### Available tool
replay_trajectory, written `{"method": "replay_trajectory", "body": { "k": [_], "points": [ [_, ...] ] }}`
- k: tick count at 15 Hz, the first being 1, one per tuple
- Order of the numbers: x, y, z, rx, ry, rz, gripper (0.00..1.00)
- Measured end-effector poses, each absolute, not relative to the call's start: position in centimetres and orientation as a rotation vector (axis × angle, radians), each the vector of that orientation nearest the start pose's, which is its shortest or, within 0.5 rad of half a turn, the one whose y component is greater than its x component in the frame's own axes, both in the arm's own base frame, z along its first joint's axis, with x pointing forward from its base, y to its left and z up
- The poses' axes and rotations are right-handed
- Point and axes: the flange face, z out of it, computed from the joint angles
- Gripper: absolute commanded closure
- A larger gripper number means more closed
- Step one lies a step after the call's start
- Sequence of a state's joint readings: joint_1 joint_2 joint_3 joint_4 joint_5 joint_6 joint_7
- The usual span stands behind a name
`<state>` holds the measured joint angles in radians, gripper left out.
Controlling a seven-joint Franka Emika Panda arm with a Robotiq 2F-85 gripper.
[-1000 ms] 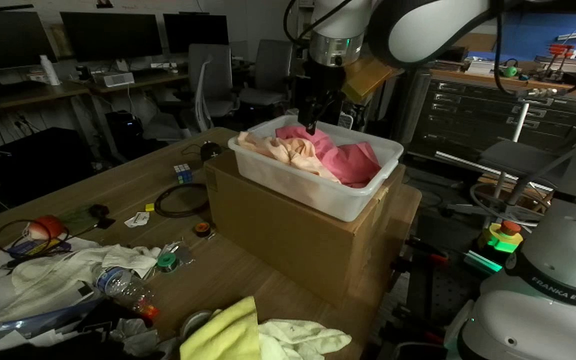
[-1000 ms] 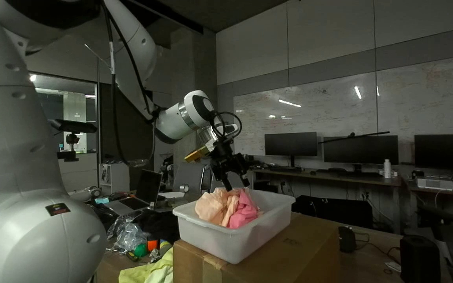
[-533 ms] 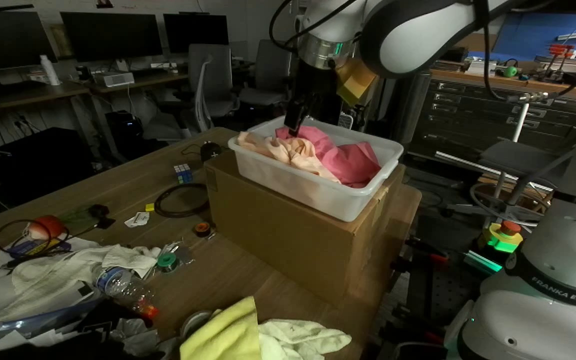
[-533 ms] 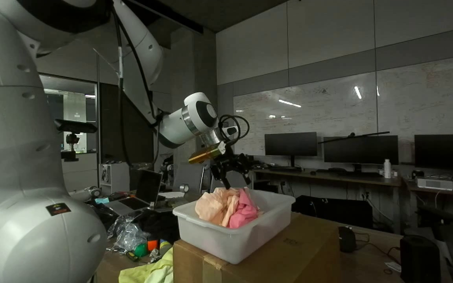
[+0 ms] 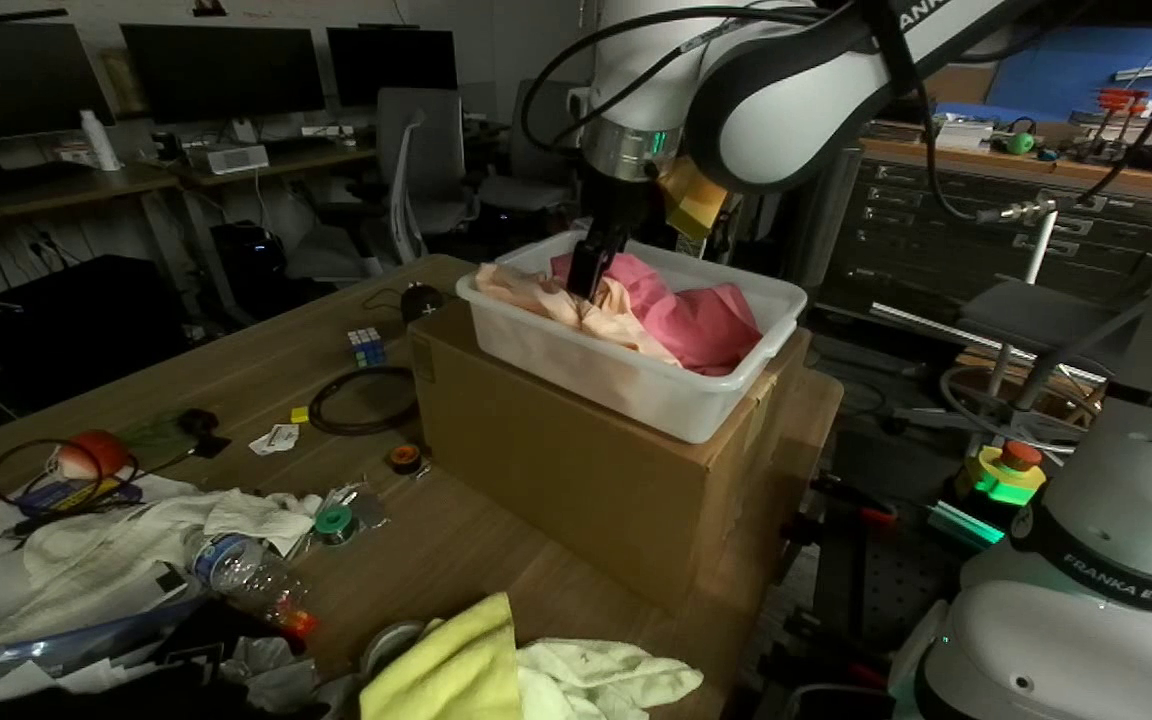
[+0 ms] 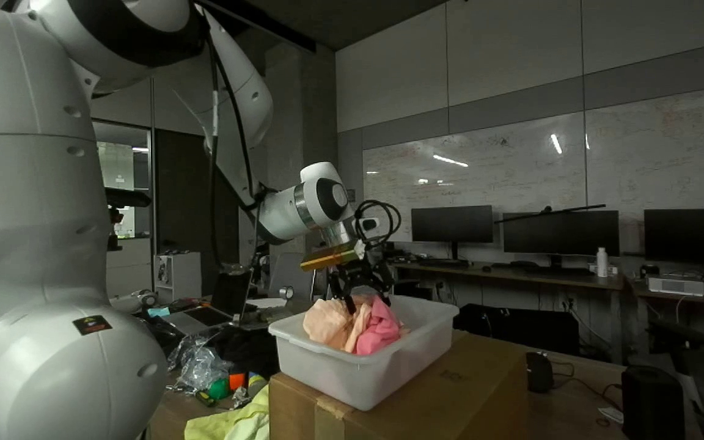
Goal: Pick the clothes from the container and put them on the table.
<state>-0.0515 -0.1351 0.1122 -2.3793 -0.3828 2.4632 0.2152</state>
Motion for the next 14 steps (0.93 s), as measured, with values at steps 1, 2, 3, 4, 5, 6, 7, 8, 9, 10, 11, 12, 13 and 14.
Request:
{"method": "replay_trajectory", "body": {
  "k": [1, 2, 3, 4, 5, 6, 7, 8, 9, 10, 11, 12, 13, 14],
  "points": [
    [49.95, 2.94, 39.26, -3.360, -0.206, -0.409, 0.00],
    [50.00, 2.74, 38.95, -3.360, -0.208, -0.395, 0.00],
    [50.04, 2.57, 38.71, -3.360, -0.206, -0.386, 0.25],
    [50.07, 2.41, 38.50, -3.361, -0.206, -0.378, 0.26],
    [50.09, 2.29, 38.36, -3.361, -0.203, -0.372, 0.34],
    [50.10, 2.22, 38.30, -3.362, -0.200, -0.370, 0.42],
    [50.10, 2.18, 38.31, -3.362, -0.199, -0.370, 0.49],
    [50.10, 2.17, 38.31, -3.361, -0.199, -0.371, 0.58],
    [50.11, 2.18, 38.32, -3.361, -0.199, -0.372, 0.65],
    [50.11, 2.20, 38.33, -3.360, -0.197, -0.373, 0.73],
    [50.12, 2.21, 38.36, -3.357, -0.193, -0.375, 0.81],
    [50.12, 2.23, 38.41, -3.355, -0.191, -0.378, 0.87],
    [50.12, 2.25, 38.49, -3.355, -0.188, -0.382, 0.90],
    [50.11, 2.27, 38.64, -3.354, -0.179, -0.388, 0.91]
  ]
}}
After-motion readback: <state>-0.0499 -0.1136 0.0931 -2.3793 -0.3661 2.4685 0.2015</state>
